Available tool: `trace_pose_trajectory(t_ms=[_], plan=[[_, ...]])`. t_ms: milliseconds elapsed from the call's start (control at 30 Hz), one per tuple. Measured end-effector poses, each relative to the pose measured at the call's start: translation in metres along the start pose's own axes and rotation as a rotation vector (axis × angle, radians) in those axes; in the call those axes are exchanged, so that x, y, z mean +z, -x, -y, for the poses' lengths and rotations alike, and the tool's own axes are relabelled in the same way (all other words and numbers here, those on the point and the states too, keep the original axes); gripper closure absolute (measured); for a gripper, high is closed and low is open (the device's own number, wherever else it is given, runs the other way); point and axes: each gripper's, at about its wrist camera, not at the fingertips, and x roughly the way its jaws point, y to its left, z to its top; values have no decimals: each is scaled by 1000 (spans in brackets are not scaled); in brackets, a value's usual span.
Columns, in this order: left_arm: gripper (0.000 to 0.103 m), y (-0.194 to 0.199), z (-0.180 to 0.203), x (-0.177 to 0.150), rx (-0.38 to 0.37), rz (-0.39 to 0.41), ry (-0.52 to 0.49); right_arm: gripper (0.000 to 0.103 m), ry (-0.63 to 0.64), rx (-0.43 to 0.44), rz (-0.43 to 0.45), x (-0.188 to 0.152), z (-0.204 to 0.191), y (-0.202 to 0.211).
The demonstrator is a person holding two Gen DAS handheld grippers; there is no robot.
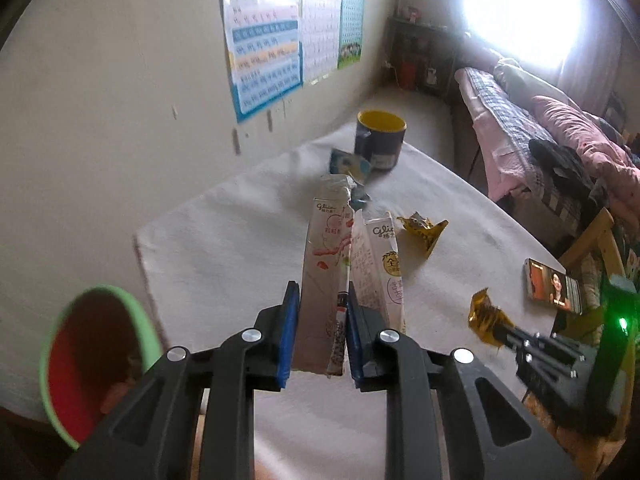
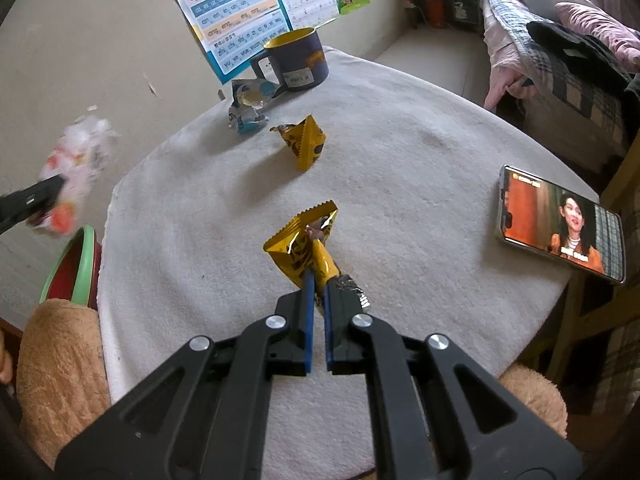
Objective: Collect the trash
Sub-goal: 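Carry the white cartons and gold wrapper over the green bucket with both grippers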
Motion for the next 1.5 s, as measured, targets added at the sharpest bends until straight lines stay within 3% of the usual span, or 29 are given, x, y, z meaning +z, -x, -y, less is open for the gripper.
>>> trace_pose_trajectory(t_ms=[267,833,1500], plan=[[83,35,-19,-11,19,57,26,98,28,-19,51,11,-12,19],[83,61,-44,-18,30,132,70,98,39,117,122,38,-68,75],[83,71,-83,-25,57,164,145,97,146,180,120,44,-128,81]])
